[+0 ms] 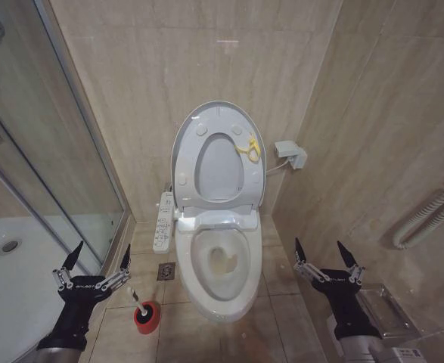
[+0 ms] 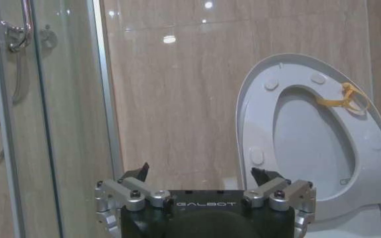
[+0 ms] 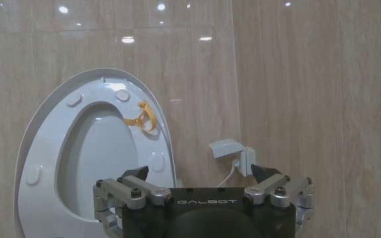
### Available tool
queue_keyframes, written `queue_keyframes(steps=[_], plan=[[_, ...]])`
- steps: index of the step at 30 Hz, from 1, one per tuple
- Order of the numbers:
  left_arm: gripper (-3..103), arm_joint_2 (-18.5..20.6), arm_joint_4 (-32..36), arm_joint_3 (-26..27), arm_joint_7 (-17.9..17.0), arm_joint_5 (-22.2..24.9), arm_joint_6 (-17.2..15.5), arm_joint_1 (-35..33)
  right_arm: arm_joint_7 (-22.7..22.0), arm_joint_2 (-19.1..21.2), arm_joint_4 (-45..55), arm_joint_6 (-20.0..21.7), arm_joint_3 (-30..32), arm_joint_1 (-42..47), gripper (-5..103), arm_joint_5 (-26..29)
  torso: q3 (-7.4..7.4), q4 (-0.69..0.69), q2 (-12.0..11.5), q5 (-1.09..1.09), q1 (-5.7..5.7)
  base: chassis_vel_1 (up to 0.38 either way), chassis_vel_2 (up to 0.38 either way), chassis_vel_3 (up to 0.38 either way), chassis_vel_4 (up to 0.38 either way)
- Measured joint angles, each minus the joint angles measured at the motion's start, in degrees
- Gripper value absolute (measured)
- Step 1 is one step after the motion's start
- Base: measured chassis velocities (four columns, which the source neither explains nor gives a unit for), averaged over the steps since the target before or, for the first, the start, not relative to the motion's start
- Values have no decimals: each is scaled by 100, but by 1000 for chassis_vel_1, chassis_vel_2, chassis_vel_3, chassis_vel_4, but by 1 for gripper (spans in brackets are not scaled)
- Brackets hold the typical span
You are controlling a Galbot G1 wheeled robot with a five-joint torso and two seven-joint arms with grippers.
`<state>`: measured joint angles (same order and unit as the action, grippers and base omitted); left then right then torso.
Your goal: Open the toilet lid, clean the toilet bowl with a toilet brush, close the toilet lid, and flush.
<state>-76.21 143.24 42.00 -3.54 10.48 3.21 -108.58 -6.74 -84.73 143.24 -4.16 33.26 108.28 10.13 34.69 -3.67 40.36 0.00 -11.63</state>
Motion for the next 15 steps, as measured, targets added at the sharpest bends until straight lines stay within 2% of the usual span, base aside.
queue_keyframes(steps=[15], plan=[[100,0,0,-2,8,13,-62,32,0,0,0,0,0,0,100,0,0,1,0,0,0,0,0,0,0]])
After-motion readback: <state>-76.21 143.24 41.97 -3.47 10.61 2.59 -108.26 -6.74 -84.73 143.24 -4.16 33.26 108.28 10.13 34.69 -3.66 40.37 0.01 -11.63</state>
